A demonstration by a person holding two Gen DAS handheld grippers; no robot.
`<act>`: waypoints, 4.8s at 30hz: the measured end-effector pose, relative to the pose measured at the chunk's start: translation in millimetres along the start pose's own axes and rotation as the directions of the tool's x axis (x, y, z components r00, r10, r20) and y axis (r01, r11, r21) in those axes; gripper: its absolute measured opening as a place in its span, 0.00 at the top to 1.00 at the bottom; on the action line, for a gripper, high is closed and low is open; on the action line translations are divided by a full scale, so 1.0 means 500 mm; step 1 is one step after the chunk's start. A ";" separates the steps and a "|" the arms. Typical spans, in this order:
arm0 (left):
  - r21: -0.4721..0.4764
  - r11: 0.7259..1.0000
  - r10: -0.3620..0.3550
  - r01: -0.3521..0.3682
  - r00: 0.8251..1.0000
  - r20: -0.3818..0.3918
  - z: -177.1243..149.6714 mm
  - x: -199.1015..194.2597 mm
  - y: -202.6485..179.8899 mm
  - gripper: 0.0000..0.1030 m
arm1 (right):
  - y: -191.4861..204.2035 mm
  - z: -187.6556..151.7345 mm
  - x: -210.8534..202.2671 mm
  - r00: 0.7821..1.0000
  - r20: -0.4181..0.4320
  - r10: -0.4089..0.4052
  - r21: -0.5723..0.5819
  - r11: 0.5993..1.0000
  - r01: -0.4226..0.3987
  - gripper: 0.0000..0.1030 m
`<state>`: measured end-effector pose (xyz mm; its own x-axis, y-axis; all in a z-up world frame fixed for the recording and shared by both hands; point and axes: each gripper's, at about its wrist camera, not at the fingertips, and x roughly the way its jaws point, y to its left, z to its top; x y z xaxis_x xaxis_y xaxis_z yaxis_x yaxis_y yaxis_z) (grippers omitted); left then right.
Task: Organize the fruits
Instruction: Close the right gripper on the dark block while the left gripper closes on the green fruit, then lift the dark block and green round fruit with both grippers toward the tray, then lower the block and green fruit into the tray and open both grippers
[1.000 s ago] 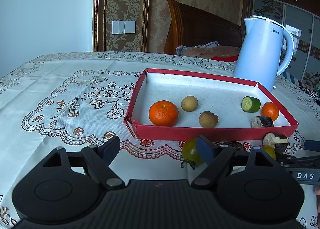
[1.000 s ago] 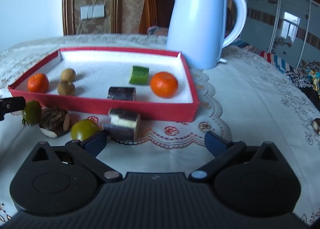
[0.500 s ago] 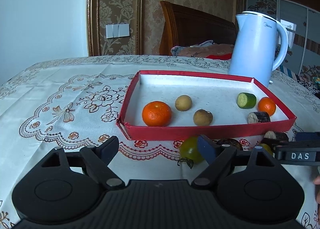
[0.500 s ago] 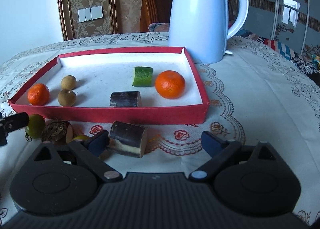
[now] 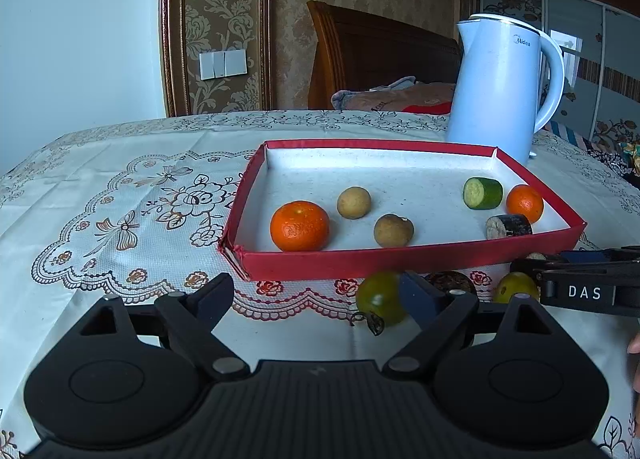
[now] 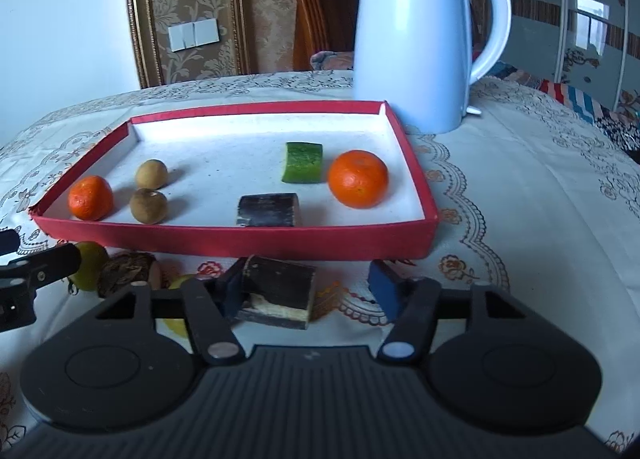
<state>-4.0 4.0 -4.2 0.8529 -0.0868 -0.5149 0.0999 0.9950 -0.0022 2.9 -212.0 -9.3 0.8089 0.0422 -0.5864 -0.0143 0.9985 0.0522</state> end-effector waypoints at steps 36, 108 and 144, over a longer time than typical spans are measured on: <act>0.006 0.999 -0.031 0.031 0.996 -0.083 0.002 0.032 0.008 0.12 | -0.044 -0.016 -0.018 1.000 0.004 0.016 0.100 0.995 -0.016 0.22; 0.000 0.998 -0.055 0.055 0.996 -0.067 0.002 0.026 0.003 0.68 | -0.030 -0.017 -0.028 0.999 0.042 -0.027 0.067 0.997 0.024 0.70; -0.034 0.999 -0.030 0.032 0.999 0.042 0.087 0.007 0.011 0.68 | -0.020 0.043 -0.058 0.985 0.164 -0.049 0.010 0.999 0.048 0.70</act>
<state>21.8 7.0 31.2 0.8702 -0.1188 -0.4782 0.1093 0.9929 -0.0478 -8.0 -223.7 24.7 0.8940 -0.0125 -0.4479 0.0302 0.9990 0.0323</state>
